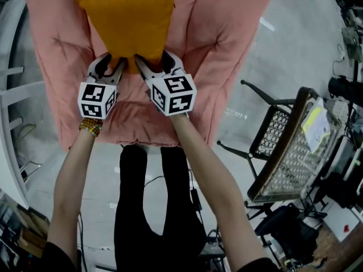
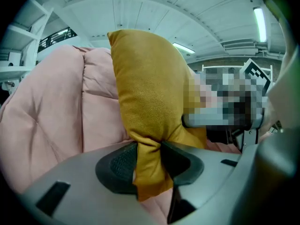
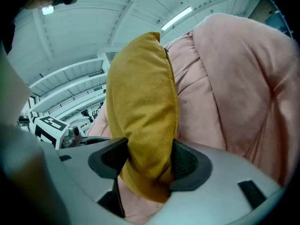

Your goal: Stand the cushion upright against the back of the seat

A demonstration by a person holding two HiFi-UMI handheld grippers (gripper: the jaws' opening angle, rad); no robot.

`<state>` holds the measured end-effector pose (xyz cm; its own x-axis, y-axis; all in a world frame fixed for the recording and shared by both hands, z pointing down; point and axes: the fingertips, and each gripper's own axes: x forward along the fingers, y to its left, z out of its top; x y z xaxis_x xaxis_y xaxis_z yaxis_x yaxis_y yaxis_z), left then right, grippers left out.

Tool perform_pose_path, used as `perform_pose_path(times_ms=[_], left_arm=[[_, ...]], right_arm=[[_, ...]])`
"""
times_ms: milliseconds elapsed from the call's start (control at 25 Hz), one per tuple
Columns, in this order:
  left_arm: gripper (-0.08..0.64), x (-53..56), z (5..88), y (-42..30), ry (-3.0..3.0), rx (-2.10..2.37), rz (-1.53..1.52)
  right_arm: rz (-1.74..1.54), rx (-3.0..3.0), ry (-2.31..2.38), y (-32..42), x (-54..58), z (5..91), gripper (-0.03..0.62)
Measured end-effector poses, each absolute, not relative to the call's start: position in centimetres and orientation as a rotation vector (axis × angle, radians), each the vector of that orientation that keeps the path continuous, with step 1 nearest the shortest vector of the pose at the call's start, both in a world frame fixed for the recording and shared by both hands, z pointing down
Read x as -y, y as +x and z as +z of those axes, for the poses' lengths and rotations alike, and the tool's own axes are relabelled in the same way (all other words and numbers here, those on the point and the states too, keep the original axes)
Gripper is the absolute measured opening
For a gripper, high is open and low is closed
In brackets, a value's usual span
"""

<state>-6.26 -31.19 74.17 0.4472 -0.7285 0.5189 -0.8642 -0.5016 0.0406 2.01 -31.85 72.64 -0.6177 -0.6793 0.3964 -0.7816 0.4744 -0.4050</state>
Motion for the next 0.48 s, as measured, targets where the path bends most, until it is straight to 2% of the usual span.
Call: perform_pose_path(times_ms=[480], left_arm=[[0.161,33.2,78.0,-6.2,2.35,1.37,0.697]], right_arm=[[0.995,2.473,1.317,2.1,33.9,77.0,0.281]])
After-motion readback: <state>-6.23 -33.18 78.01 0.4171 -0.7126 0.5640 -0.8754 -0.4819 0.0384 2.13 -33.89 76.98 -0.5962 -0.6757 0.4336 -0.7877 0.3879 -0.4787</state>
